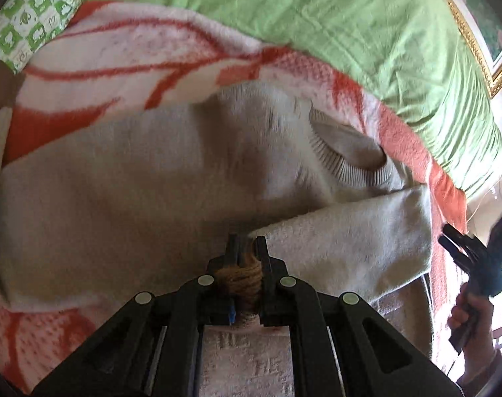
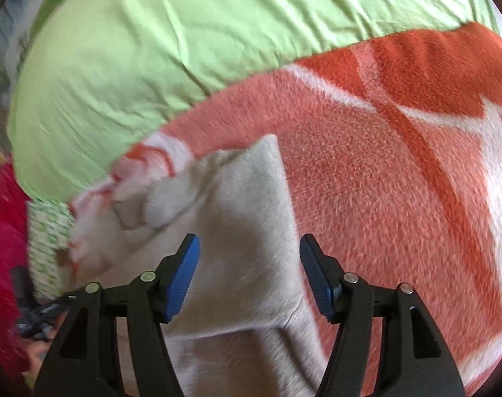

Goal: Fold small clothes

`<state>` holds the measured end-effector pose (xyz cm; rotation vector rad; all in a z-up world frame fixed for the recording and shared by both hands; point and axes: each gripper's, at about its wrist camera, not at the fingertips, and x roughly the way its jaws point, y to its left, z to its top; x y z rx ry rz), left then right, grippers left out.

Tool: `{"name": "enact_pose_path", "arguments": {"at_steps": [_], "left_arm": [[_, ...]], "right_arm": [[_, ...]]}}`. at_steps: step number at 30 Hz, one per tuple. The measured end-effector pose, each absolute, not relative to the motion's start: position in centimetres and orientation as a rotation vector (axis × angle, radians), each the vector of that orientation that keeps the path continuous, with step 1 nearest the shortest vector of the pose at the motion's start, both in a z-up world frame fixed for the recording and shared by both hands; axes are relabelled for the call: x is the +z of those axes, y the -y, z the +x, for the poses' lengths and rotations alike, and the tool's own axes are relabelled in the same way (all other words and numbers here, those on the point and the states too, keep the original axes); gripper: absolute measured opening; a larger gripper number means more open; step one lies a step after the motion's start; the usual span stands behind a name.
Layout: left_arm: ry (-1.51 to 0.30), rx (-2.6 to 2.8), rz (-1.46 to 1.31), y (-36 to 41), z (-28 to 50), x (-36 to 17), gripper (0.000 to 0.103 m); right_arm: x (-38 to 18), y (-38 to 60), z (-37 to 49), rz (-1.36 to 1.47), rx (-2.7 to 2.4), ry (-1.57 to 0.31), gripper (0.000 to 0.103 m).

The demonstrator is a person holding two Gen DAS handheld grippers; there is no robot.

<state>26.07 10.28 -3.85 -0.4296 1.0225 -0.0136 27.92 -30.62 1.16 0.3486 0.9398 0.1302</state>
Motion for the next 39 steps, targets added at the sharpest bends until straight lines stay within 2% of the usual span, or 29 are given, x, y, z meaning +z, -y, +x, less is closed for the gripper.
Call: {"name": "enact_pose_path", "arguments": {"at_steps": [4,5,6,7,8,11,17,19,21,23,24,26,28,30,31,39], "left_arm": [[-1.041,-0.005,-0.42,-10.1,25.3,-4.7,0.007],[-1.042,-0.004,-0.42,-10.2,24.9,-4.6,0.007],[-1.046,0.001,-0.422,-10.3,25.0,-4.6,0.007],[-1.046,0.002,-0.429,-10.3,24.9,-4.5,0.007],[-1.039,-0.009,-0.445,-10.4,24.8,-4.2,0.007],[-1.038,-0.022,-0.432,-9.4,24.6,-4.0,0.007],[-1.09,0.035,-0.362,-9.0,24.7,-6.7,0.01],[-1.099,0.032,-0.377,-9.6,24.5,-6.9,0.021],[-1.107,0.045,-0.382,-10.2,24.0,-6.3,0.027],[-1.089,0.065,-0.396,-11.3,23.1,-5.2,0.028],[-1.08,0.086,-0.393,-11.9,22.8,-4.7,0.033],[-1.059,0.139,-0.377,-13.6,22.0,-3.6,0.042],[-1.048,0.222,-0.335,-15.4,21.4,-2.8,0.063],[-1.027,0.313,-0.298,-17.8,20.9,-2.0,0.066],[-1.028,0.379,-0.272,-19.4,20.9,-1.9,0.072],[-1.08,0.642,-0.245,-28.9,24.2,-3.2,0.074]], "right_arm": [[-1.7,30.8,30.9,0.323,0.11,-1.051,0.064],[-2.0,30.8,31.2,0.326,0.136,-1.057,0.057],[-2.0,30.8,31.4,0.331,0.173,-1.063,0.017],[-1.6,31.1,31.5,0.334,0.178,-1.066,0.008],[-0.8,31.5,31.3,0.33,0.171,-1.039,0.008],[1.1,31.7,30.8,0.278,0.163,-0.987,0.007],[-1.1,30.9,31.5,0.228,0.104,-1.078,0.01],[-0.5,30.7,31.0,0.23,0.079,-1.067,0.019],[0.3,30.6,30.0,0.233,0.076,-1.048,0.032],[1.3,30.4,28.4,0.242,0.081,-1.008,0.036],[1.9,30.2,27.6,0.247,0.087,-0.993,0.039],[3.0,29.6,25.8,0.278,0.12,-0.964,0.04],[3.7,28.6,24.2,0.301,0.156,-0.952,0.041],[4.0,27.4,22.7,0.306,0.186,-0.948,0.041],[4.1,26.8,21.9,0.306,0.205,-0.953,0.042],[2.5,22.0,19.0,0.294,0.279,-1.034,0.043]]}}
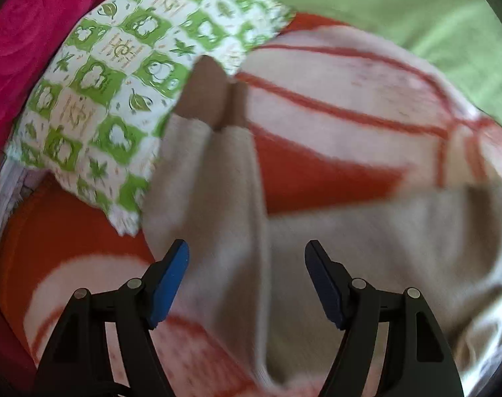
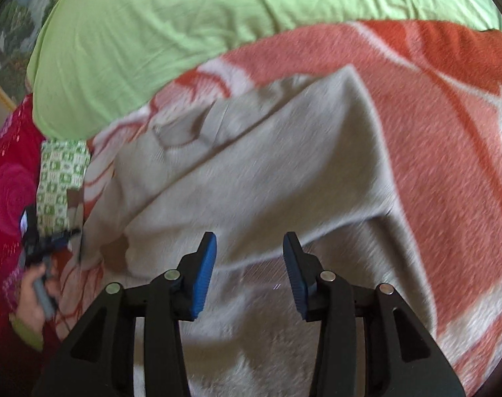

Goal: Fold small clothes

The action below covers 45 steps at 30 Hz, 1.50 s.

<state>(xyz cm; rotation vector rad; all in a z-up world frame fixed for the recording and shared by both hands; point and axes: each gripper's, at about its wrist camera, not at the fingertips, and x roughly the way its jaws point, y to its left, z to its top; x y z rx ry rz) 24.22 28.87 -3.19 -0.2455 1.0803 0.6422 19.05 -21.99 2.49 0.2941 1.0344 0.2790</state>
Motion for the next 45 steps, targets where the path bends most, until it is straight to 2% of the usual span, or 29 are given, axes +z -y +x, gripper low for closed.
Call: {"name": "enact_pose_path", "arguments": {"at_steps": [2,5,6,7,9,10,15,21,24,28,32,35,37,39,45], "left_arm": [[-1.106,0.675,-0.256,-30.7,25.8,-4.0,0.076],[-1.152,0.713,-0.272,-32.6,27.7,-5.6,0.074],[-1.155,0.713,-0.275,-32.8,27.9,-5.8,0.058],[-1.148,0.697,-0.284,-32.9,28.2,-6.0,0.029],[-1.144,0.664,-0.279,-32.5,28.5,-5.7,0.009],[-1.134,0.65,-0.268,-31.9,28.6,-5.2,0.004],[-0.97,0.42,-0.332,-25.3,27.6,0.6,0.003],[-0.836,0.001,-0.289,-9.6,27.3,6.9,0.003],[-0.837,-0.155,-0.199,-1.4,26.7,6.5,0.003],[-0.916,-0.274,-0.109,6.0,26.7,2.1,0.004],[-1.041,-0.293,-0.068,7.0,27.1,-2.3,0.013],[-1.037,-0.307,-0.091,5.3,25.7,-2.1,0.021],[-1.009,-0.284,-0.076,3.7,24.0,-1.2,0.035],[-0.992,-0.225,-0.064,1.2,22.0,-0.3,0.043],[-1.038,0.027,-0.08,-7.7,18.9,-1.8,0.045]], "right_arm": [[2.3,21.3,18.8,0.296,0.291,-1.05,0.043],[2.1,20.6,18.0,0.296,0.309,-1.067,0.043],[2.1,20.4,17.9,0.302,0.316,-1.07,0.043],[2.0,20.3,17.7,0.306,0.318,-1.072,0.043],[2.1,20.3,17.4,0.32,0.32,-1.073,0.043],[2.2,20.4,17.3,0.325,0.319,-1.068,0.043],[2.2,21.4,17.0,0.353,0.279,-1.046,0.043],[2.2,22.5,17.7,0.443,0.246,-1.027,0.043],[2.4,22.7,17.9,0.465,0.241,-1.017,0.043],[2.0,23.0,18.2,0.487,0.234,-1.024,0.043],[1.3,23.5,18.5,0.509,0.221,-1.036,0.043],[1.3,23.7,18.9,0.515,0.226,-1.034,0.043],[1.5,23.6,19.3,0.519,0.238,-1.024,0.043],[1.6,23.1,19.9,0.523,0.255,-1.016,0.043],[-0.3,21.7,22.1,0.563,0.263,-1.064,0.043]]}}
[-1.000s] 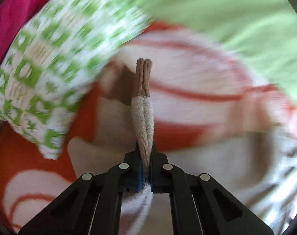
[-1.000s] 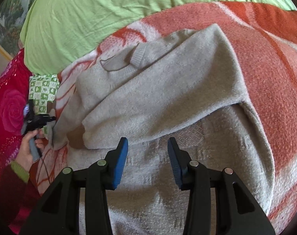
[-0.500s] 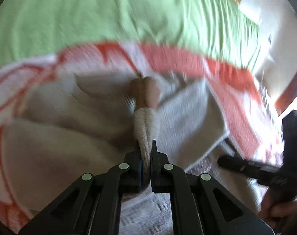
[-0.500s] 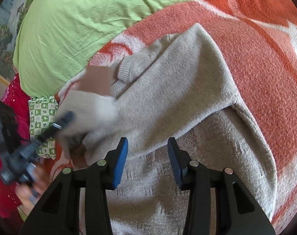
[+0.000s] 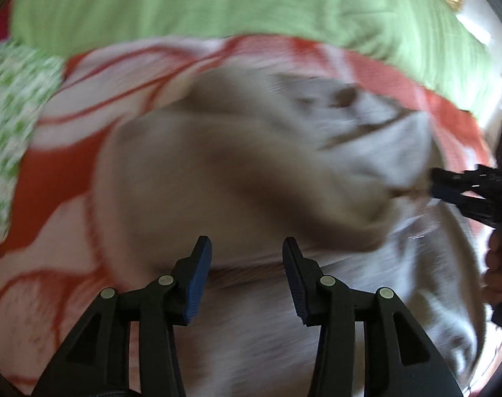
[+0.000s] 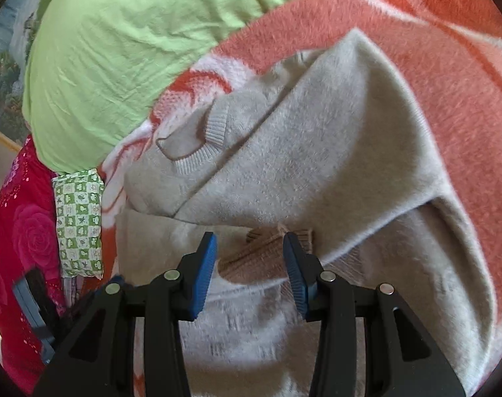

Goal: Fold small clothes

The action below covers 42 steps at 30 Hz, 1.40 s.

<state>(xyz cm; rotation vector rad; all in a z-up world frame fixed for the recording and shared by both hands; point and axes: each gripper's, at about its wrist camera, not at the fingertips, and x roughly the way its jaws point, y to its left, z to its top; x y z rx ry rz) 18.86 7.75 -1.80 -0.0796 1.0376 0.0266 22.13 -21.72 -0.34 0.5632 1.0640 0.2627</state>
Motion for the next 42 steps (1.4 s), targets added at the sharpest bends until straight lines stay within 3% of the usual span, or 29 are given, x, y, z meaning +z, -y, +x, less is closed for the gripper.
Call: {"name": "enact_pose_path", "arguments": {"at_steps": [11,21,29,31,32,33,36,39,42], "left_arm": [[-1.103,0.173,-0.092,-13.7,18.6,-5.2,0.045],[-1.101,0.22,-0.065,-13.5,20.1,-6.4,0.045],[-1.108,0.227,-0.045,-13.2,20.4,-6.6,0.045],[-1.112,0.232,-0.053,-13.3,20.6,-6.7,0.045],[-1.114,0.235,-0.059,-13.3,20.7,-6.7,0.045],[-1.117,0.24,-0.063,-13.4,20.8,-6.7,0.046],[-1.122,0.248,-0.072,-13.6,21.4,-6.6,0.047],[-1.132,0.251,-0.082,-13.5,22.1,-6.7,0.048],[-1.127,0.247,-0.105,-13.0,22.7,-6.3,0.052]], "right_arm": [[-1.8,21.6,21.7,0.602,0.116,-1.119,0.048],[-3.4,21.8,20.3,0.884,0.164,-1.24,0.05],[-4.8,19.6,23.0,0.919,0.136,-1.298,0.053],[-5.7,19.6,23.4,0.924,0.14,-1.32,0.047],[-5.9,19.6,23.5,0.916,0.152,-1.319,0.022],[-5.6,19.6,23.5,0.902,0.161,-1.308,0.01],[-0.9,20.0,23.8,0.822,0.242,-1.126,0.01],[8.1,21.2,24.1,0.697,0.391,-0.789,0.01],[11.8,23.0,24.5,0.601,0.431,-0.701,0.01]]}}
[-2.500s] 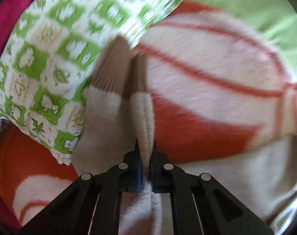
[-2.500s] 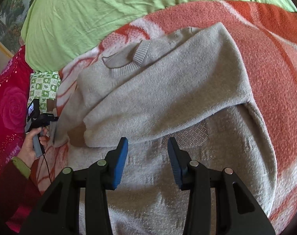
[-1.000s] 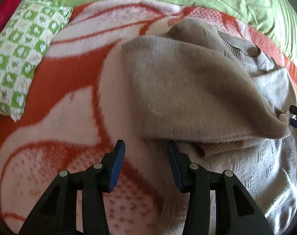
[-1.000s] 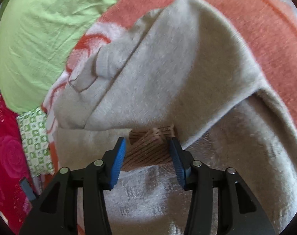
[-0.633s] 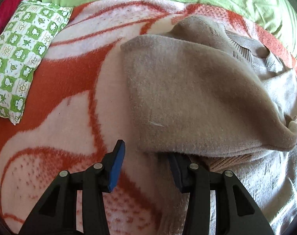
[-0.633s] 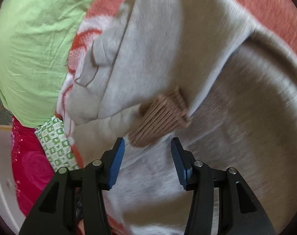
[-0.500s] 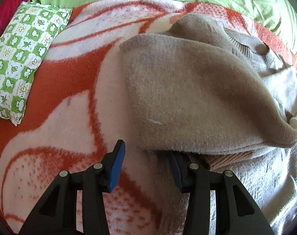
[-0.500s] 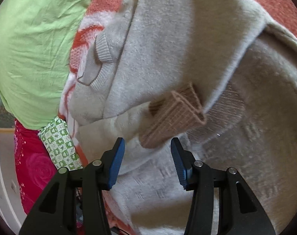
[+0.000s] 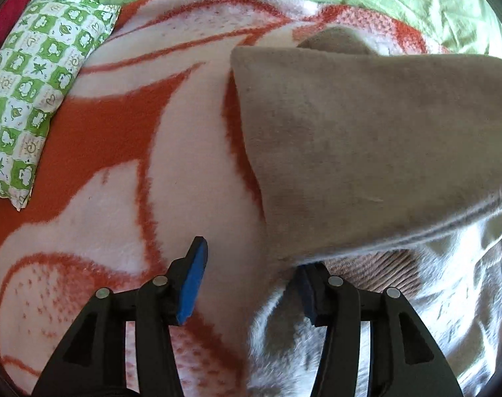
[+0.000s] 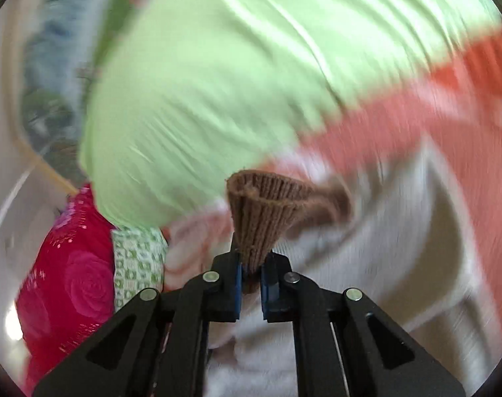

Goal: Fold small clothes

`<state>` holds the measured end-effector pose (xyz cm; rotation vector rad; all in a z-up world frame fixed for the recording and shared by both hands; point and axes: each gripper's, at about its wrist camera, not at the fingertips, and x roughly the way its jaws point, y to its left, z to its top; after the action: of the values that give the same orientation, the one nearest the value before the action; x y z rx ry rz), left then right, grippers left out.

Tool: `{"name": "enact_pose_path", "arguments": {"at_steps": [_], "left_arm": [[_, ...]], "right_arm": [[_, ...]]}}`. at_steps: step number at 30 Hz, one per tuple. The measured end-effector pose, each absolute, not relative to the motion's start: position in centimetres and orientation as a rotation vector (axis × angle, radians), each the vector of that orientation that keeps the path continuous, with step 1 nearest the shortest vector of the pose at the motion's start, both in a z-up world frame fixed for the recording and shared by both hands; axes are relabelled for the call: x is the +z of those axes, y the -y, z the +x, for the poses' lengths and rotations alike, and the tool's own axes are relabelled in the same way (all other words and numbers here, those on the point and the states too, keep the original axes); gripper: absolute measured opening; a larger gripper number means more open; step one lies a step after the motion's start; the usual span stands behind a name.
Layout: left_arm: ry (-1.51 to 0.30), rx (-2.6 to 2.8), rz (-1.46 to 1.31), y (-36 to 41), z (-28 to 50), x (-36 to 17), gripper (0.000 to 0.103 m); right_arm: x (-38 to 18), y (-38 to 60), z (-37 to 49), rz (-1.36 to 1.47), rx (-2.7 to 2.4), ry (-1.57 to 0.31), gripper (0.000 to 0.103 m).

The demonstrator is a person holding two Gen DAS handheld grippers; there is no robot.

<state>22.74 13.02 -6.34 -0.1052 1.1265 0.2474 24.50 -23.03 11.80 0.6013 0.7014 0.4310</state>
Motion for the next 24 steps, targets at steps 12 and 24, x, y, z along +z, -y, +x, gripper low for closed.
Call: {"name": "enact_pose_path", "arguments": {"at_steps": [12,24], "left_arm": [[-1.13,0.314,-0.396,-16.0,22.2,-6.8,0.053],[-1.156,0.261,-0.363,-15.9,20.5,-6.7,0.055]], "right_arm": [[1.1,26.0,24.7,0.589,0.341,-0.883,0.01],[-1.1,27.7,22.7,0.401,0.163,-0.988,0.028]]}}
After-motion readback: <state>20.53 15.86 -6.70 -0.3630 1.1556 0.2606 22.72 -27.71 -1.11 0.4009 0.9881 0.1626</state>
